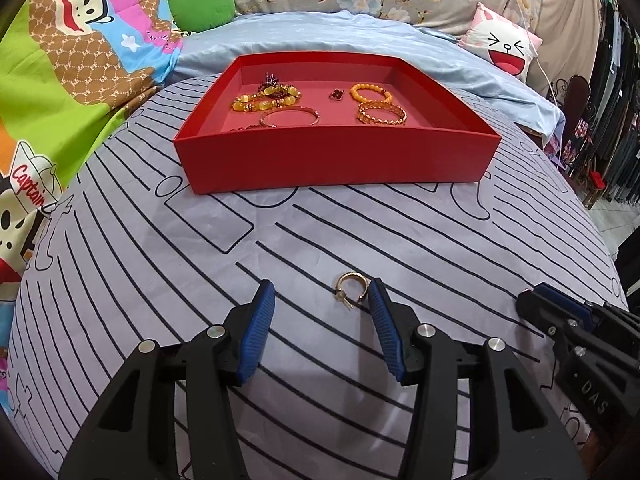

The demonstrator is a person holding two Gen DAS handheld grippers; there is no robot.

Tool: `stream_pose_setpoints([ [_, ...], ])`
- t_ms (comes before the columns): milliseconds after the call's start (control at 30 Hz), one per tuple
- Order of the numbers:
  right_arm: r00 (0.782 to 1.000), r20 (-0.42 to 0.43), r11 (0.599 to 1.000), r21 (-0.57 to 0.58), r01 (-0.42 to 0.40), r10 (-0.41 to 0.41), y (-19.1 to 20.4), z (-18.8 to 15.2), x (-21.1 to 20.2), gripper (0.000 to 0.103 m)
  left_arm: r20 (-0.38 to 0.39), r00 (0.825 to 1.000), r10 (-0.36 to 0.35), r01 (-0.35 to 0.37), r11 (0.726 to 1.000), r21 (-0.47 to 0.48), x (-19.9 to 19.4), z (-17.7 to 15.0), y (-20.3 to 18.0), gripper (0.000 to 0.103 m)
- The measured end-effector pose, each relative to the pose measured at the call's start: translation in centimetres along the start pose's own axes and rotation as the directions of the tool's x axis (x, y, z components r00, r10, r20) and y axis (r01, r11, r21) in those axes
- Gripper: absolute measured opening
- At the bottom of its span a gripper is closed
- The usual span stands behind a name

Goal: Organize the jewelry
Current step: 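Close the right tool on the gold ring and lift it, then carry the gold ring in the right tool over the red tray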

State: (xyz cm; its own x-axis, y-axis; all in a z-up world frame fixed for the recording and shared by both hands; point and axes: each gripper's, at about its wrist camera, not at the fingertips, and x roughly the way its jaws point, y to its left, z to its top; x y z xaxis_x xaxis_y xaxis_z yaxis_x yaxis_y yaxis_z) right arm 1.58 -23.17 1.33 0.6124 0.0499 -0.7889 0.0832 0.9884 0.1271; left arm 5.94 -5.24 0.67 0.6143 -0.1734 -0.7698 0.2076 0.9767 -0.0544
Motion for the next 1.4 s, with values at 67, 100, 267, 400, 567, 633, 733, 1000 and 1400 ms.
stream_pose_setpoints([
  [67,1.000,0.000,1.000,-0.003,-0.008,0.008,0.4,0.2,0.2,0.016,-0.002,1.000,0.010,-0.010,1.000,0.007,0.2,0.2,-0.2,0.047],
  [100,1.000,0.000,1.000,-0.005,-0.009,0.009,0.5,0.3,0.3,0.016,-0.003,1.000,0.014,-0.014,1.000,0.010,0.2,0.2,-0.3,0.048],
  [267,1.000,0.003,1.000,-0.011,-0.011,0.011,0.9,0.4,0.5,0.016,-0.008,0.999,0.045,-0.045,0.998,0.034,0.5,0.3,-1.0,0.051],
  [400,1.000,0.007,1.000,-0.016,-0.005,0.005,1.0,0.3,0.5,0.017,-0.007,0.999,0.043,-0.043,0.999,0.033,0.5,0.3,-1.0,0.049],
  [567,1.000,0.008,1.000,-0.014,-0.005,0.005,1.0,0.2,0.5,0.017,-0.002,0.999,0.034,-0.034,0.999,0.040,0.5,0.4,-1.0,0.038],
  [633,1.000,0.007,1.000,-0.016,-0.006,0.006,1.1,0.1,0.5,0.017,-0.001,0.999,0.034,-0.034,0.999,0.038,0.5,0.4,-1.0,0.035],
  [733,1.000,0.006,1.000,-0.020,-0.009,0.009,1.3,0.1,0.5,0.017,0.001,0.999,0.033,-0.033,0.999,0.035,0.5,0.3,-0.9,0.030],
  [1000,1.000,-0.001,0.999,-0.032,-0.023,0.023,2.3,0.1,0.5,0.017,0.001,0.999,0.037,-0.037,0.999,0.031,0.4,0.4,-0.9,0.018],
  [1400,1.000,-0.005,0.999,-0.036,-0.027,0.027,2.7,0.0,0.5,0.016,0.001,1.000,0.003,-0.003,1.000,0.006,0.0,0.1,0.1,0.016],
])
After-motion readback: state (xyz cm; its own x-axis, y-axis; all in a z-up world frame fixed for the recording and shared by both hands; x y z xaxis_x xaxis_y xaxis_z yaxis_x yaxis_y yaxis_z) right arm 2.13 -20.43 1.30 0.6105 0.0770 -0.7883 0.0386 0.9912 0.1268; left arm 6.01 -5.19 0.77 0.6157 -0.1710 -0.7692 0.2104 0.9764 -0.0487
